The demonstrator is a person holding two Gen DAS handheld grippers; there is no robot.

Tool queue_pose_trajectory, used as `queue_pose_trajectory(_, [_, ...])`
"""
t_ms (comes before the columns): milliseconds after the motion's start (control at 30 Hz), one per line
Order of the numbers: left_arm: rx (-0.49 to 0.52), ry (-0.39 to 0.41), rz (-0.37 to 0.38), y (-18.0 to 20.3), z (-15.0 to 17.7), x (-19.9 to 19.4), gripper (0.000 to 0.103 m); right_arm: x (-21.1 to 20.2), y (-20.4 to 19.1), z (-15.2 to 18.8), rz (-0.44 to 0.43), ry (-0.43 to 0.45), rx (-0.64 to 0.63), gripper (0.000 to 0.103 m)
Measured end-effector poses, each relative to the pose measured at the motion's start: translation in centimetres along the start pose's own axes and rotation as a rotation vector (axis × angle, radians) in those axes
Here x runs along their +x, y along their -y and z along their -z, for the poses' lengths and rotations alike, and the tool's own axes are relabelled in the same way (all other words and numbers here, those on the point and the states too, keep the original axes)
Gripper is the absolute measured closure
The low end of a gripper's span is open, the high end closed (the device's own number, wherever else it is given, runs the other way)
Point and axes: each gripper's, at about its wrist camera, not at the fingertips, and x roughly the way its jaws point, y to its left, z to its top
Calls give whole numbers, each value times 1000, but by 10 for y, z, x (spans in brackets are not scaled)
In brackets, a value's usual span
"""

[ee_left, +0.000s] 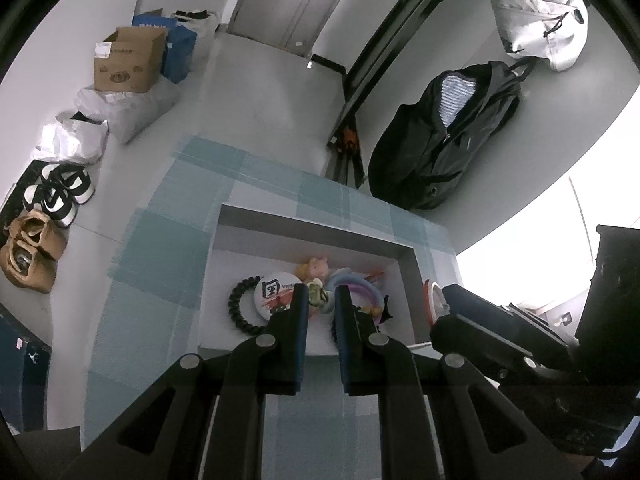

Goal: Organize jewelry
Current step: 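Lower the clip into the box and open the left gripper while the right gripper lifts the badge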

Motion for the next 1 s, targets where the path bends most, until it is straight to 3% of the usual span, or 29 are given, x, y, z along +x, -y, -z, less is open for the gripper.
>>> queue_pose_trajectory(267, [-12, -56, -18, -3, -4, 18, 94, 8, 19, -9, 14, -19, 57, 62])
queue_pose_trajectory(1000, [-57, -74, -1, -9, -16, 34, 94, 34, 43, -16, 33, -58, 149, 62])
